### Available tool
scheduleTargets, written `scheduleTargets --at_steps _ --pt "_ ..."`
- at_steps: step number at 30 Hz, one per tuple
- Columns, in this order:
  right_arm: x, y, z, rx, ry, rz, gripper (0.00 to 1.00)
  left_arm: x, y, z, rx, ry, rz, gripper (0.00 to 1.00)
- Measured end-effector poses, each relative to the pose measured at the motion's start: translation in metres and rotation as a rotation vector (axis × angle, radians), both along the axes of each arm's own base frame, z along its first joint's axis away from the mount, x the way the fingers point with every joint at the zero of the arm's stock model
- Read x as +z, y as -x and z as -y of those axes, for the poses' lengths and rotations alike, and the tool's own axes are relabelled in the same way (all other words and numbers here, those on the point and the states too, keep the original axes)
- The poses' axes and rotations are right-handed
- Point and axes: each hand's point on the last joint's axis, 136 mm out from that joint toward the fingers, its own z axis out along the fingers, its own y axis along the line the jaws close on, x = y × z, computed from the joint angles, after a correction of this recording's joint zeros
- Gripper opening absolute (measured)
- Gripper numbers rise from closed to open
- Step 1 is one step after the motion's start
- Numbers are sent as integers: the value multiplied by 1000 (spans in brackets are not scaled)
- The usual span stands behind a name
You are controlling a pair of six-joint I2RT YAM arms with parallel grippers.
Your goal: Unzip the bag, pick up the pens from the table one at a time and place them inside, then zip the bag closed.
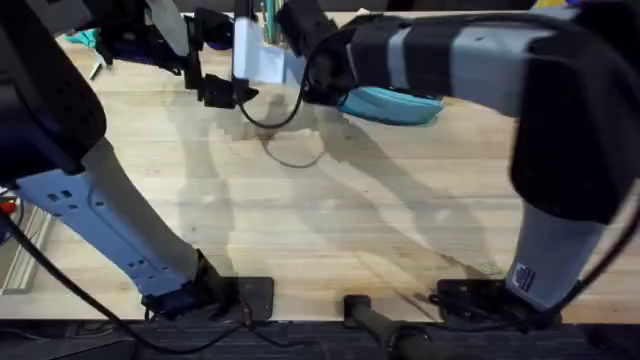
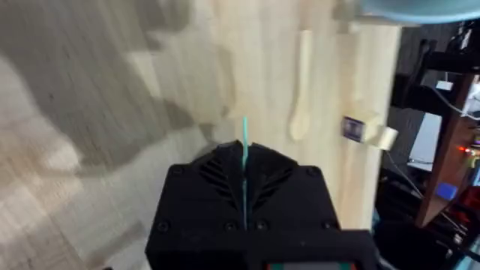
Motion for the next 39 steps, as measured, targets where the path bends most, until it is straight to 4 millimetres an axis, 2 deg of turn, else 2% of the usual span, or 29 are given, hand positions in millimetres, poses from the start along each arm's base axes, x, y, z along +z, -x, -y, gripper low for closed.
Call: scheduleTargets --at_steps 3,7,14,24,34,39 --pt "26 1 -5 12 -65 19 33 0 0 1 -2 0 0 993" --pt "42 3 -2 13 -101 16 32 0 0 1 -2 0 0 993" --pt "41 10 -1 9 -118 -21 32 0 0 1 -2 0 0 993" --pt "59 20 3 -45 -180 -46 33 0 0 1 -2 0 0 993" --pt "56 24 5 -67 -191 -71 33 0 0 3 -8 0 0 993" --pt "56 24 5 -76 -198 -73 33 0 1 13 -32 0 0 993"
